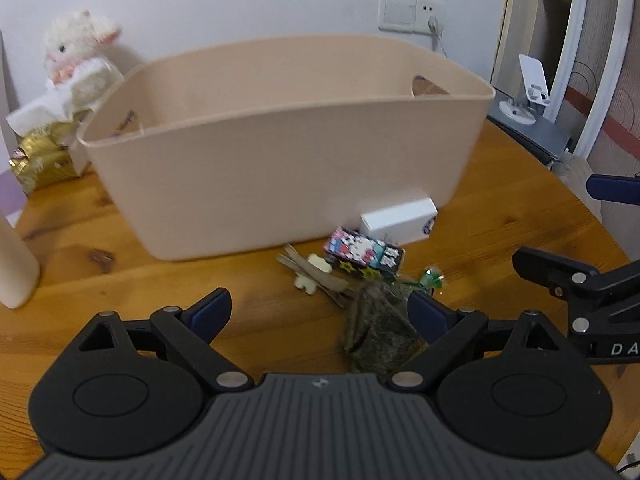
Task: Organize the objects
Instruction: 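Grasp the green snack bag with the left tool while the right tool grasps the cartoon box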
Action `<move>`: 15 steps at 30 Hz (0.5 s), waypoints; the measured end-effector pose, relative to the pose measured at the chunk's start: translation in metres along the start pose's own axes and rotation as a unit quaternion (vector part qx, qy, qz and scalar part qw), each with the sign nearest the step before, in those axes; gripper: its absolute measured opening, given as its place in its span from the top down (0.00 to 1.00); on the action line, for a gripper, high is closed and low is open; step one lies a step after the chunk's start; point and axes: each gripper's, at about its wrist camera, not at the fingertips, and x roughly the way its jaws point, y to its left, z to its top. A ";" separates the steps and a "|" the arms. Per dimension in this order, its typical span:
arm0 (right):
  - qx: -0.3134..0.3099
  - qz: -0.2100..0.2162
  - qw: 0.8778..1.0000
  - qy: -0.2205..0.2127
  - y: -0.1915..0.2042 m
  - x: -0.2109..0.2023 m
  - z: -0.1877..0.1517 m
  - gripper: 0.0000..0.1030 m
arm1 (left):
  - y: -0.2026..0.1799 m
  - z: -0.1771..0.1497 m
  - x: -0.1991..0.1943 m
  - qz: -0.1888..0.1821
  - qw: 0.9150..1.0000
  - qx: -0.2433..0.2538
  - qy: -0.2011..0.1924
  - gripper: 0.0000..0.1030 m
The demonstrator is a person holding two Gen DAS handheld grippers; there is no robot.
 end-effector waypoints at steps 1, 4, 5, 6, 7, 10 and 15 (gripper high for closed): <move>-0.001 -0.001 1.000 0.003 0.000 0.002 -0.002 0.00 | 0.000 -0.001 0.004 -0.007 1.000 -0.004 0.005 0.07; -0.001 -0.001 1.000 0.012 0.001 0.007 -0.005 0.00 | 0.003 -0.004 0.016 -0.018 0.999 -0.027 0.021 0.07; -0.001 0.000 1.000 0.015 0.001 0.009 -0.006 0.00 | 0.006 -0.005 0.019 -0.019 0.999 -0.034 0.025 0.07; 0.000 0.001 1.000 0.018 0.002 0.012 -0.008 0.00 | 0.011 -0.007 0.020 -0.023 0.998 -0.046 0.023 0.07; 0.001 0.003 1.000 0.020 0.002 0.014 -0.009 0.00 | 0.016 -0.008 0.020 -0.024 0.998 -0.058 0.022 0.07; 0.006 0.010 1.000 0.026 0.006 0.021 -0.011 0.00 | 0.028 -0.012 0.018 -0.018 0.998 -0.064 0.017 0.07; 0.009 0.028 0.999 0.029 0.016 0.029 -0.009 0.00 | 0.043 -0.024 0.008 -0.015 0.998 -0.057 0.013 0.07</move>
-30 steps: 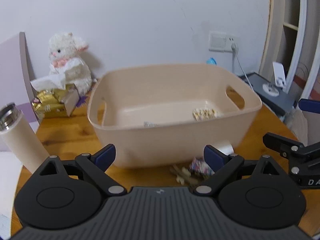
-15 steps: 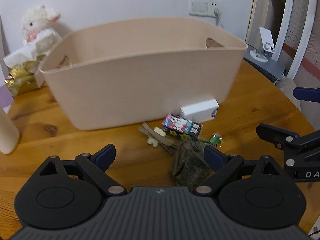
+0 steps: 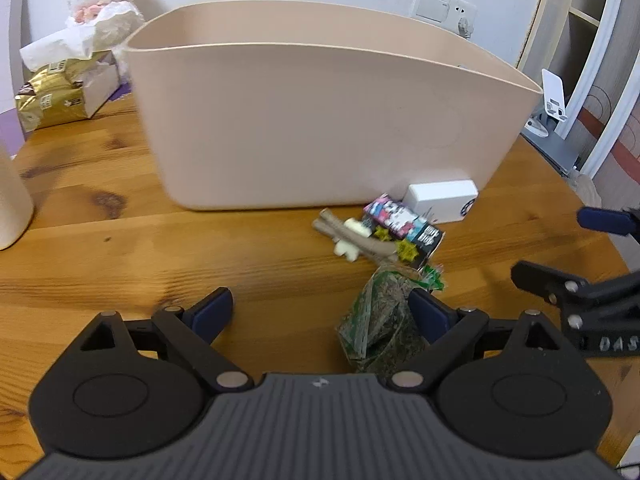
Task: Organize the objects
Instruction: 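Grasp the green snack bag with the left tool while the right tool grasps the cartoon box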
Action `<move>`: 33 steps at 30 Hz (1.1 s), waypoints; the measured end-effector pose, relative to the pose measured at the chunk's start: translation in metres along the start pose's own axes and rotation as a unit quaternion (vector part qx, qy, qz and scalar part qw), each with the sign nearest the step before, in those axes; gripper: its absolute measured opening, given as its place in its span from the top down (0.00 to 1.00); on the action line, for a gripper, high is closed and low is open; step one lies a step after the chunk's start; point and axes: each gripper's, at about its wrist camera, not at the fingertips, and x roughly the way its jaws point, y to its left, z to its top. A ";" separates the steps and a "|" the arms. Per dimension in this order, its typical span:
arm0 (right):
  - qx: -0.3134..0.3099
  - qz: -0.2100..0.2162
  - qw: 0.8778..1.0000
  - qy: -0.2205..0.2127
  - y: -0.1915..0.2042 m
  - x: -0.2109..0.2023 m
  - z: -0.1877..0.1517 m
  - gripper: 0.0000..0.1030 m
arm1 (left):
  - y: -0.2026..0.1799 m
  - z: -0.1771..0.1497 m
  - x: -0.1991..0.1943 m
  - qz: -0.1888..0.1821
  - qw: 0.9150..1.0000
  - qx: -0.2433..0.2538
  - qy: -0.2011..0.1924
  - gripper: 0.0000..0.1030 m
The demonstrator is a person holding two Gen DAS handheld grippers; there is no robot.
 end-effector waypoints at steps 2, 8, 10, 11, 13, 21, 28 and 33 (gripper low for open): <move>-0.001 0.008 1.000 0.000 0.006 0.003 0.002 0.00 | 0.007 -0.002 -0.005 0.012 1.000 0.002 -0.005 0.07; -0.008 0.037 0.999 0.001 0.028 0.014 0.009 0.00 | 0.029 -0.001 -0.019 0.032 0.999 -0.008 -0.015 0.10; -0.016 0.042 0.999 0.001 0.036 0.017 0.011 0.01 | 0.034 -0.001 -0.025 0.019 1.000 -0.011 -0.018 0.10; -0.020 0.044 0.999 0.001 0.040 0.019 0.012 0.02 | 0.034 0.000 -0.026 0.013 1.000 -0.009 -0.017 0.10; -0.027 0.045 0.999 0.003 0.046 0.024 0.015 0.05 | 0.034 -0.001 -0.028 -0.002 1.000 -0.004 -0.011 0.10; -0.030 0.060 0.998 0.016 0.057 0.043 0.021 0.27 | 0.021 -0.013 -0.019 -0.032 0.999 0.036 0.003 0.21; -0.036 0.077 0.996 0.011 0.068 0.045 0.025 0.65 | 0.020 -0.009 -0.018 -0.052 0.998 0.027 0.004 0.53; -0.044 0.079 0.996 0.011 0.070 0.039 0.024 0.79 | 0.023 -0.011 -0.022 -0.042 0.999 0.010 0.000 0.59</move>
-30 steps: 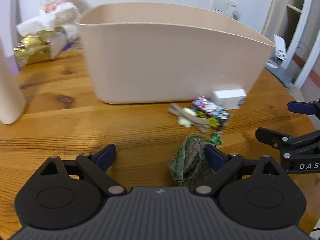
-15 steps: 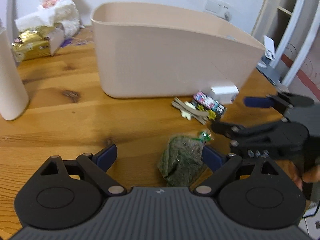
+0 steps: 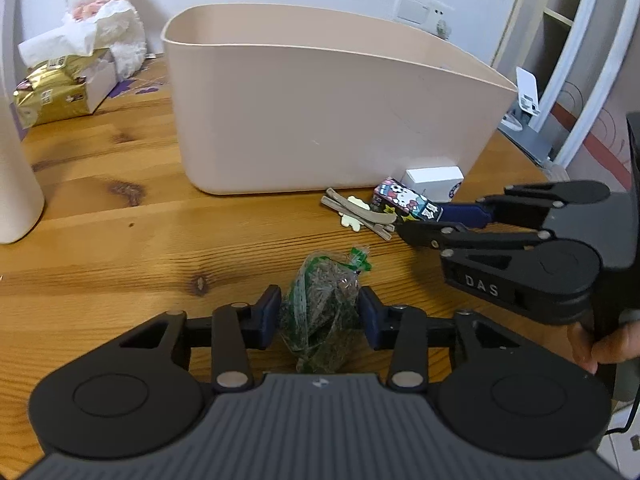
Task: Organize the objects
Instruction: 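Grasp the green snack bag with the left tool while the right tool grasps the cartoon box, then carry both items over the basket and release them inside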
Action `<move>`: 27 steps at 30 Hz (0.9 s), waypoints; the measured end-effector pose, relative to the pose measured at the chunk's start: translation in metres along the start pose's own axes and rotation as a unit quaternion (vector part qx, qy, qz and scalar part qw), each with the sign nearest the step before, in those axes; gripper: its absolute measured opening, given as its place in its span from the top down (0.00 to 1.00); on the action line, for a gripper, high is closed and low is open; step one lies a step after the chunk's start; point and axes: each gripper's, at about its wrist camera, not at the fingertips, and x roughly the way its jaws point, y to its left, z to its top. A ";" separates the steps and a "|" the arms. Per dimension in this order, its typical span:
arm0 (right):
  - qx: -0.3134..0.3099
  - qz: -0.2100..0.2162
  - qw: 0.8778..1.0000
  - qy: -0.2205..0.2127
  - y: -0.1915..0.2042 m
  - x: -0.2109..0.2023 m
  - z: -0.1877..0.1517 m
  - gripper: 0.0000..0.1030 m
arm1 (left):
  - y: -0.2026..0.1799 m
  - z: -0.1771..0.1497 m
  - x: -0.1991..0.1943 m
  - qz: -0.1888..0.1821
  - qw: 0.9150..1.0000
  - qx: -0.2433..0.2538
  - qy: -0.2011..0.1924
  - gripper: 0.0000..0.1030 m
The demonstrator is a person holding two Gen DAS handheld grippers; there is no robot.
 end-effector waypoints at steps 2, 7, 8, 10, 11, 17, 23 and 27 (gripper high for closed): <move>0.000 -0.001 1.000 -0.002 -0.001 -0.006 -0.001 0.79 | 0.000 0.000 -0.003 0.005 1.000 0.000 -0.003 0.61; 0.002 -0.002 1.000 -0.020 -0.005 -0.028 -0.002 0.79 | -0.002 -0.001 -0.014 0.011 1.000 0.000 -0.013 0.63; 0.002 -0.002 1.000 -0.024 -0.006 -0.034 -0.002 0.79 | -0.002 0.000 -0.018 0.014 1.000 -0.002 -0.018 0.63; 0.000 -0.005 0.999 -0.032 -0.007 -0.044 -0.002 0.79 | -0.004 0.001 -0.024 0.016 0.999 -0.004 -0.027 0.63; -0.002 -0.006 0.999 -0.037 -0.008 -0.049 -0.002 0.79 | -0.005 0.002 -0.028 0.017 0.999 -0.005 -0.033 0.63; 0.003 -0.015 0.998 -0.067 -0.016 -0.081 -0.001 0.79 | -0.020 0.013 -0.052 0.026 0.997 0.004 -0.072 0.64; 0.008 -0.028 0.995 -0.096 -0.028 -0.107 0.009 0.79 | -0.032 0.030 -0.073 0.035 0.992 0.004 -0.119 0.64; 0.011 -0.037 0.992 -0.120 -0.036 -0.122 0.021 0.79 | -0.035 0.047 -0.082 0.044 0.988 0.000 -0.145 0.64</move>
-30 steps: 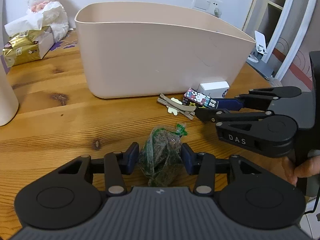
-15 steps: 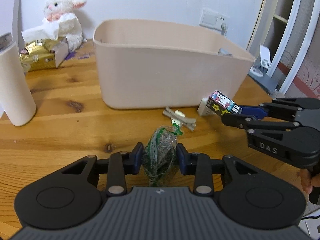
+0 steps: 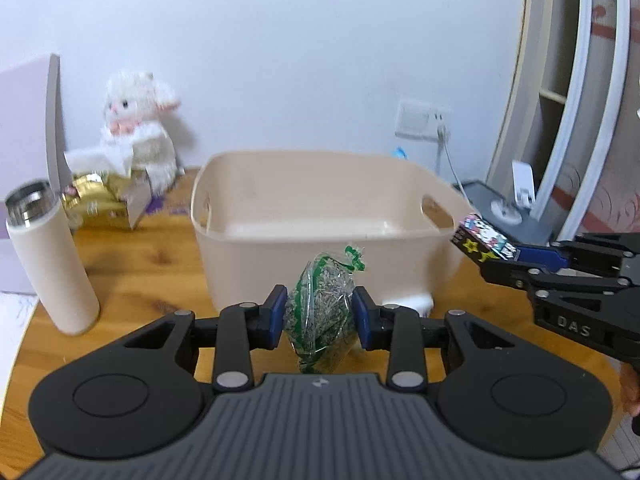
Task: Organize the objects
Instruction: 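Carry both items over the basket and release them inside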
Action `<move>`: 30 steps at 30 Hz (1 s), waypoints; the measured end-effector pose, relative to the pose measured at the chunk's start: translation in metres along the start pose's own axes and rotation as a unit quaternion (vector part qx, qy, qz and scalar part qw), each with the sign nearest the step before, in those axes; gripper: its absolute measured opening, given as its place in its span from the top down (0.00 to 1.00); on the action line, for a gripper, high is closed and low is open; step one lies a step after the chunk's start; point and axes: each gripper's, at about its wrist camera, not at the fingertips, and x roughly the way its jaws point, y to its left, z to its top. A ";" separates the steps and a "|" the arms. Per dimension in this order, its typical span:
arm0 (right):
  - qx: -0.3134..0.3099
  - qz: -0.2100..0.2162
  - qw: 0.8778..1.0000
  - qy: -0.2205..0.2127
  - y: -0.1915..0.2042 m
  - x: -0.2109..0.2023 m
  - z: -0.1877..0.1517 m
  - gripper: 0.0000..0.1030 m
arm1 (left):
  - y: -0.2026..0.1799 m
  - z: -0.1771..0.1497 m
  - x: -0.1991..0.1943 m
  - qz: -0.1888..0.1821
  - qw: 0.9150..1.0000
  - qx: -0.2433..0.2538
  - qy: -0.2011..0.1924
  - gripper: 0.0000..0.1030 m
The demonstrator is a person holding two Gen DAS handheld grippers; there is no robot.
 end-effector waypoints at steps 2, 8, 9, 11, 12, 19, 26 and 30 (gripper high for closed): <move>0.003 -0.004 1.000 -0.012 -0.004 -0.003 0.008 0.79 | 0.000 0.010 0.001 0.003 1.000 -0.005 -0.010 0.64; 0.008 -0.021 0.999 -0.038 -0.010 0.003 0.030 0.79 | 0.000 0.036 0.013 0.024 0.999 -0.023 -0.039 0.64; 0.009 -0.024 0.999 -0.038 -0.012 0.007 0.033 0.79 | 0.000 0.039 0.018 0.028 0.998 -0.025 -0.042 0.64; 0.011 -0.028 0.999 -0.034 -0.015 0.017 0.038 0.79 | 0.000 0.047 0.029 0.036 0.998 -0.028 -0.042 0.64; 0.011 -0.031 0.999 -0.032 -0.017 0.022 0.040 0.79 | 0.000 0.050 0.035 0.040 0.998 -0.030 -0.041 0.64; 0.032 -0.052 0.998 -0.004 -0.038 0.071 0.050 0.79 | 0.001 0.067 0.093 0.082 0.996 -0.029 -0.007 0.64; 0.023 -0.066 0.997 0.035 -0.037 0.114 0.048 0.79 | 0.003 0.062 0.147 0.100 0.993 -0.020 0.057 0.64; 0.020 -0.063 0.996 0.059 -0.034 0.131 0.045 0.79 | 0.004 0.053 0.165 0.100 0.991 -0.005 0.092 0.64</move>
